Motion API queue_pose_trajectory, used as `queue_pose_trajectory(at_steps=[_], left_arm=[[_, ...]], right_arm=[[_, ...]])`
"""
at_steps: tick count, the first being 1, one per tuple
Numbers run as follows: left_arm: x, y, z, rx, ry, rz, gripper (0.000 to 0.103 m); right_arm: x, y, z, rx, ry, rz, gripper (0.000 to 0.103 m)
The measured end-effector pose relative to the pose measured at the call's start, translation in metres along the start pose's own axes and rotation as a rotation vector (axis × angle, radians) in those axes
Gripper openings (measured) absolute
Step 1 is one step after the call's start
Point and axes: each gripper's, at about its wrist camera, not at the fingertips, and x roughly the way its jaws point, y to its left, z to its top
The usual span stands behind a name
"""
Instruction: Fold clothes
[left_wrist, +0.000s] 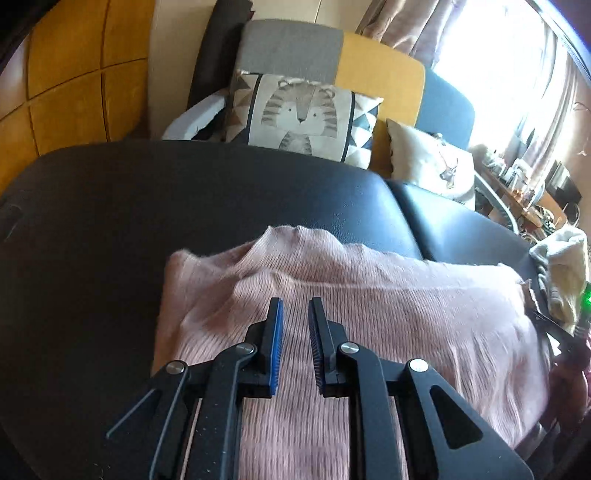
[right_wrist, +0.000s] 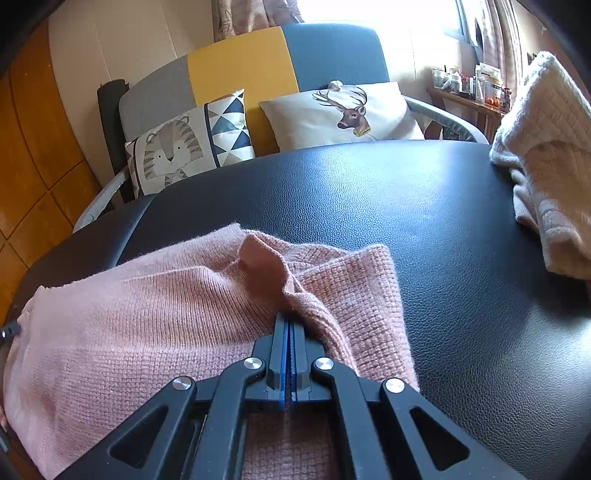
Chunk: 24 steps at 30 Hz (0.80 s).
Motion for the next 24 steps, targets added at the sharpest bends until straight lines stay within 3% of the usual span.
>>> queue_pose_trajectory(at_steps=[4, 8, 14, 17, 21, 24], left_arm=[[0.017, 0.021, -0.003, -0.072, 0.014, 0.004, 0.017], [0.008, 0.017, -0.02, -0.037, -0.025, 0.023, 0.017], [0.014, 0.021, -0.001, -0.089, -0.009, -0.015, 0.017], [0.023, 0.023, 0.003, -0.05, -0.011, 0.053, 0.017], [0.022, 0.035, 0.004, -0.087, -0.038, 0.154, 0.017], [0.015, 0.048, 0.005, -0.144, -0.029, 0.106, 0.017]], right_arm=[[0.0, -0.002, -0.001, 0.018, -0.002, 0.018, 0.0], [0.0, -0.003, -0.001, 0.03, -0.003, 0.03, 0.0], [0.0, 0.0, 0.0, 0.019, -0.004, 0.016, 0.0], [-0.001, -0.002, -0.001, 0.029, -0.004, 0.026, 0.0], [-0.001, -0.002, 0.0, 0.029, -0.005, 0.025, 0.0], [-0.001, -0.002, 0.0, 0.031, -0.005, 0.027, 0.0]])
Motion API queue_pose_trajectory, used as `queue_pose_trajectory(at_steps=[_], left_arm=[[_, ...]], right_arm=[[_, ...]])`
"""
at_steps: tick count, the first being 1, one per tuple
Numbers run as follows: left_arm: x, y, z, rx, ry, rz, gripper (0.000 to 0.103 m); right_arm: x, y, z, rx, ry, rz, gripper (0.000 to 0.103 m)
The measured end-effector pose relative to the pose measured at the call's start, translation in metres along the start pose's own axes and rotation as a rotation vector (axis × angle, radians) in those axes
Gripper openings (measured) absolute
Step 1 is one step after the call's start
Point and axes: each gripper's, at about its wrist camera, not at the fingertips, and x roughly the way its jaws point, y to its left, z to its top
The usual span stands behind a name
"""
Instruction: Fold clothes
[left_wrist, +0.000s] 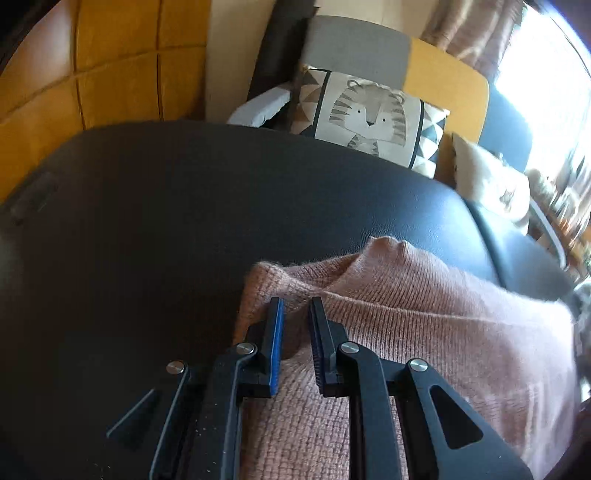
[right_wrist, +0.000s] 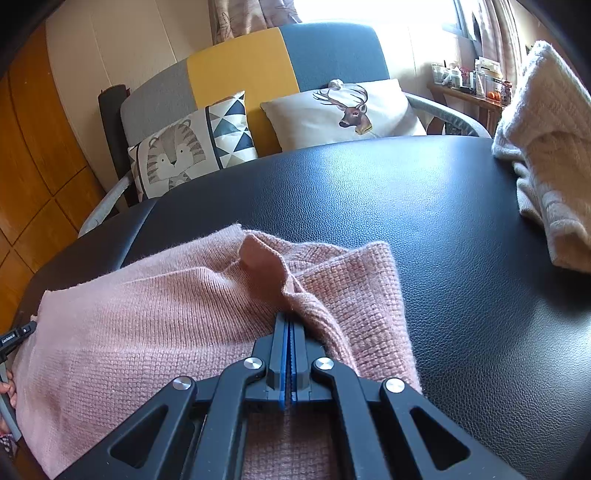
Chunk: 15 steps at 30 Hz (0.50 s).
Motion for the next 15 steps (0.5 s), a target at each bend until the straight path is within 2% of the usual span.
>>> queue_pose_trajectory(at_steps=[3, 6, 8, 11, 15], left_arm=[[-0.018, -0.008, -0.003, 0.028, -0.019, -0.006, 0.017], [-0.041, -0.031, -0.008, 0.104, -0.078, -0.013, 0.017], [-0.049, -0.057, -0.013, 0.19, -0.101, 0.022, 0.017], [-0.042, -0.084, -0.024, 0.308, -0.104, 0.126, 0.017], [-0.023, -0.084, -0.033, 0.333, -0.072, 0.187, 0.019]], right_arm=[[0.0, -0.001, 0.001, 0.002, 0.0, 0.002, 0.0], [0.001, -0.002, 0.001, 0.0, 0.0, 0.0, 0.0], [0.0, -0.002, 0.001, -0.004, 0.0, -0.003, 0.0], [0.0, -0.002, 0.002, -0.004, 0.0, -0.004, 0.0], [-0.001, -0.003, 0.003, 0.005, 0.001, 0.006, 0.0]])
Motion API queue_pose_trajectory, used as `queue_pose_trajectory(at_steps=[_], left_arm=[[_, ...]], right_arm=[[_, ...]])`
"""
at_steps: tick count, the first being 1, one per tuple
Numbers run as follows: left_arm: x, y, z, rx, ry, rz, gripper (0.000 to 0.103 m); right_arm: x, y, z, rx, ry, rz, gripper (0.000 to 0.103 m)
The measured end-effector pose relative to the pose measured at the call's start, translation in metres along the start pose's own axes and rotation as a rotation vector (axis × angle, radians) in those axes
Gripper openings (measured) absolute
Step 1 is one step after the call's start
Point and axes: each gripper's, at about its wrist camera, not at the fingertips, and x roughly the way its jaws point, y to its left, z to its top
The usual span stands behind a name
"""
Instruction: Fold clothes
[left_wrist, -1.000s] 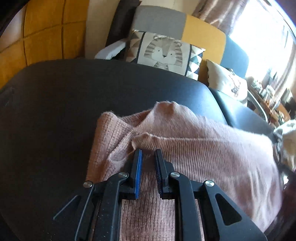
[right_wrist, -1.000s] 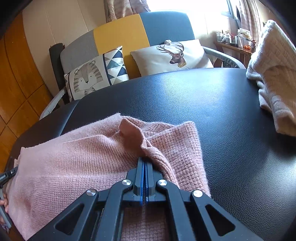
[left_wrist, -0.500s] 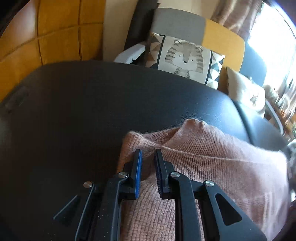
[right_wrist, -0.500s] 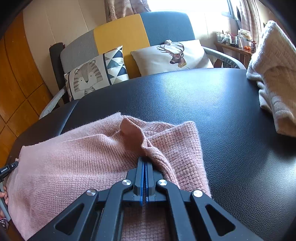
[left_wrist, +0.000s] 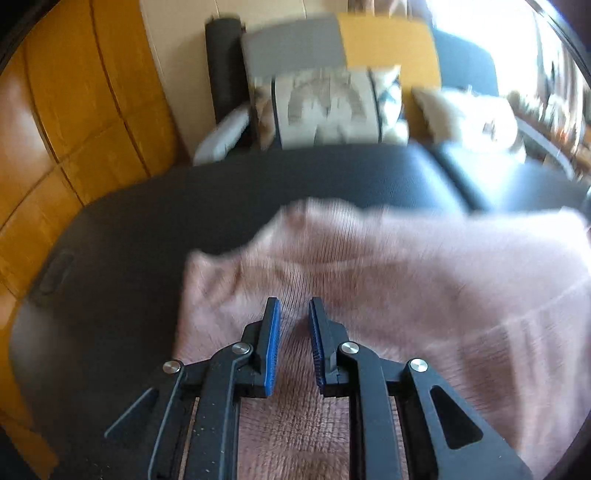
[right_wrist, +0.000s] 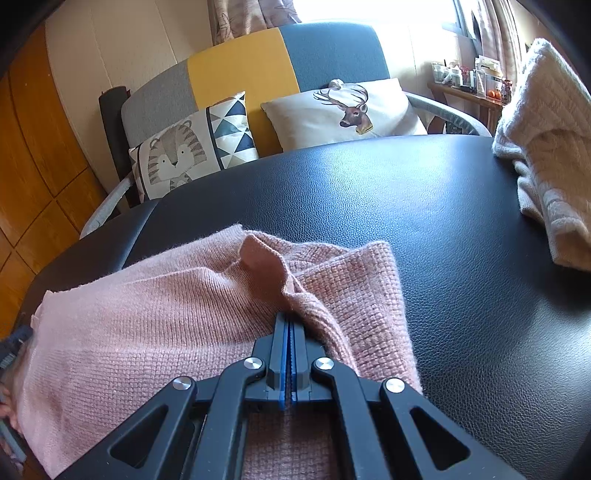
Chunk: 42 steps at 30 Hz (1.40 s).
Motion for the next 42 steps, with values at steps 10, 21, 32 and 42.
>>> queue_pose_trajectory(at_steps=[10, 21, 32, 42], left_arm=[[0.016, 0.003, -0.012, -0.015, 0.015, 0.006, 0.028], [0.012, 0.005, -0.016, -0.042, 0.011, -0.018, 0.029], [0.013, 0.007, -0.018, -0.055, 0.008, -0.029, 0.029], [-0.005, 0.038, -0.032, -0.067, 0.022, -0.074, 0.029]], right_arm=[[-0.011, 0.024, 0.007, -0.111, 0.027, -0.046, 0.01], [-0.014, 0.074, -0.012, -0.364, 0.042, -0.006, 0.017], [-0.01, 0.022, -0.006, -0.18, 0.014, -0.066, 0.017], [-0.014, 0.019, -0.004, -0.158, 0.014, -0.025, 0.019]])
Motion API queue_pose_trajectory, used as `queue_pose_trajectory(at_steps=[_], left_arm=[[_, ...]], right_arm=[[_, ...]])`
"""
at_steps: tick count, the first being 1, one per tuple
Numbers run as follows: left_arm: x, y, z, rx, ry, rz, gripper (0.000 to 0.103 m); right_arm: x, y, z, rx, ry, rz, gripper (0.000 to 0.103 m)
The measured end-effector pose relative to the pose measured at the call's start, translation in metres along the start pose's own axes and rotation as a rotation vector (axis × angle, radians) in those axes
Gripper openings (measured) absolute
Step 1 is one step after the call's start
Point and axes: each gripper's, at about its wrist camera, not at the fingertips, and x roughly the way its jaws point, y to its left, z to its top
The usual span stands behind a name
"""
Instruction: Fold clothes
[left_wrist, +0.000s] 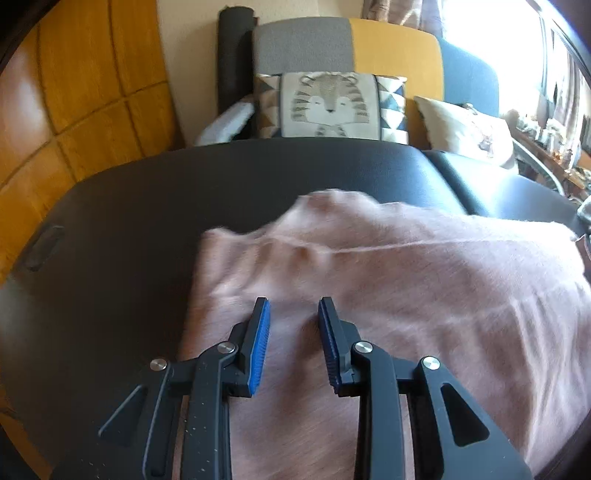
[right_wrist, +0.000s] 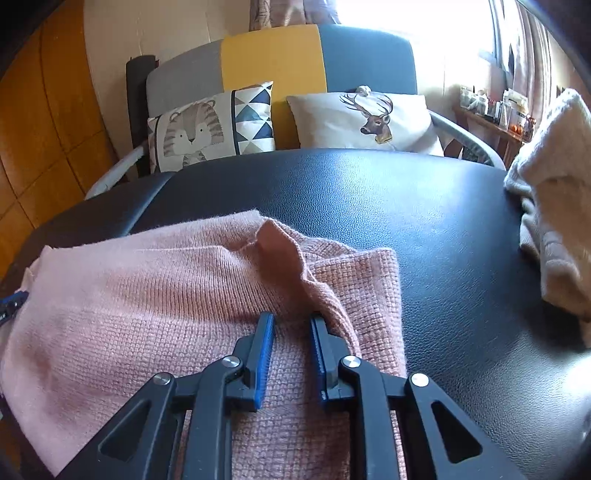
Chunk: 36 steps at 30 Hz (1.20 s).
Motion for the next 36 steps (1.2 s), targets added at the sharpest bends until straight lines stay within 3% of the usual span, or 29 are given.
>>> queue_pose_trajectory(at_steps=[3, 9, 13, 18, 19, 20, 21, 23, 26, 30, 32, 36], left_arm=[[-0.016, 0.026, -0.015, -0.006, -0.011, -0.058, 0.029], [-0.074, 0.085, -0.055, -0.189, -0.096, -0.186, 0.03], [-0.096, 0.075, -0.073, -0.152, -0.11, -0.268, 0.03], [-0.079, 0.039, -0.085, 0.024, -0.007, -0.118, 0.03], [-0.077, 0.037, -0.088, 0.056, -0.012, -0.085, 0.033], [-0.076, 0.04, -0.089, 0.06, -0.012, -0.073, 0.045], [-0.075, 0.044, -0.088, 0.054, -0.007, -0.068, 0.058], [-0.073, 0.052, -0.087, 0.043, 0.003, -0.057, 0.067], [-0.074, 0.063, -0.08, -0.031, 0.024, -0.066, 0.066], [-0.103, 0.05, -0.057, -0.092, -0.113, -0.149, 0.066], [-0.116, 0.029, -0.041, -0.078, -0.189, -0.206, 0.066], [-0.119, -0.035, -0.011, 0.028, -0.221, -0.318, 0.066]], right_arm=[[-0.001, -0.001, -0.001, 0.011, -0.002, 0.013, 0.019], [-0.001, -0.006, -0.002, 0.032, -0.006, 0.038, 0.019], [-0.001, -0.004, -0.002, 0.027, -0.008, 0.033, 0.019], [-0.001, -0.001, -0.003, 0.016, -0.01, 0.02, 0.019], [-0.001, 0.0, -0.003, 0.016, -0.009, 0.02, 0.019], [-0.001, -0.001, -0.003, 0.019, -0.007, 0.027, 0.019], [-0.001, -0.002, -0.002, 0.023, -0.005, 0.034, 0.019], [-0.001, -0.004, -0.003, 0.024, -0.001, 0.045, 0.018], [-0.002, -0.003, -0.003, 0.022, -0.002, 0.044, 0.018], [-0.005, -0.003, -0.001, 0.023, 0.017, 0.062, 0.019], [-0.011, -0.007, 0.002, 0.041, 0.041, 0.099, 0.019], [-0.043, -0.022, -0.002, 0.138, -0.011, 0.184, 0.02]])
